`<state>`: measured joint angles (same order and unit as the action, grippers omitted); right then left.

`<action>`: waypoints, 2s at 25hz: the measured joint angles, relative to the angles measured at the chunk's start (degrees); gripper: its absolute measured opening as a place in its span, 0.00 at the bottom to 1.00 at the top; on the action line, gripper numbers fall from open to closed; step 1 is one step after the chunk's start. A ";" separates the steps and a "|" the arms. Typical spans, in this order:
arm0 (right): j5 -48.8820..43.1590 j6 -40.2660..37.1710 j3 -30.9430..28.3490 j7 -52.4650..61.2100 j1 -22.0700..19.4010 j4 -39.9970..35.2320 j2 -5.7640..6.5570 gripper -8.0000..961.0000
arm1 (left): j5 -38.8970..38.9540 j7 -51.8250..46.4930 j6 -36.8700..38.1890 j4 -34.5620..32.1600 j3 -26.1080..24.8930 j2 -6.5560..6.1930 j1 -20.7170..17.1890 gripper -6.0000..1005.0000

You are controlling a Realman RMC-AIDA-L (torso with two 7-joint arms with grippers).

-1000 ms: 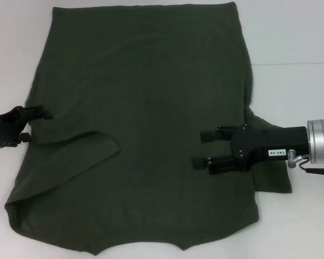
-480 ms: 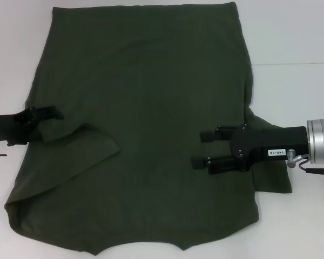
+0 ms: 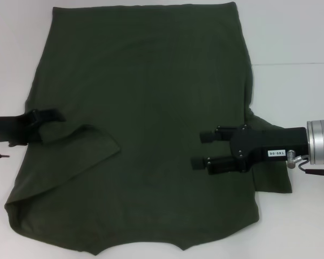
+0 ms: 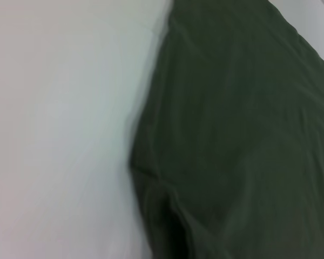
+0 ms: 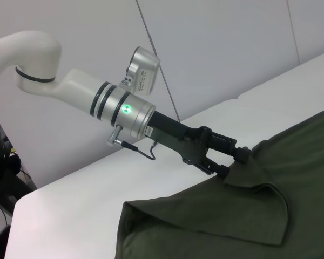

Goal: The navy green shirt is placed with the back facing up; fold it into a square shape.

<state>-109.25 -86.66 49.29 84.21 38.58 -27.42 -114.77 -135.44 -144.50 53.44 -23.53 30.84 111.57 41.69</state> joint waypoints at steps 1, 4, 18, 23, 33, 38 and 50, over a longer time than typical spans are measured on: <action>0.00 0.00 -0.02 0.01 0.00 0.00 -0.01 0.94 | 0.19 0.00 0.10 0.04 -0.06 0.13 0.20 0.92; 0.00 -0.01 -0.03 0.34 0.00 -0.08 -0.01 0.94 | 0.36 0.01 0.16 0.20 -0.17 0.66 1.18 0.91; 0.09 -0.19 0.05 1.14 0.51 -0.41 0.03 0.94 | 5.99 0.57 -4.97 0.49 -0.44 0.87 8.23 0.92; 0.57 0.25 -1.02 2.01 0.30 -0.49 0.32 0.94 | 19.02 12.96 8.41 -1.75 -0.68 0.60 1.13 0.92; -1.52 5.70 -4.28 32.70 4.11 -0.63 6.05 0.94 | 27.83 59.06 47.32 -2.75 0.49 1.01 -10.12 0.92; -9.76 5.10 -5.39 56.46 5.60 -1.09 10.51 0.94 | 27.74 64.89 49.39 -2.55 0.67 1.37 -13.23 0.92; -23.49 -3.95 -10.57 68.32 3.03 -3.76 12.40 0.94 | 27.25 70.42 49.22 -2.88 2.15 2.33 -13.72 0.92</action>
<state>-132.74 -90.61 38.71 152.52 41.61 -31.18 -102.37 -108.19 -74.08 102.66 -26.41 32.99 113.90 27.97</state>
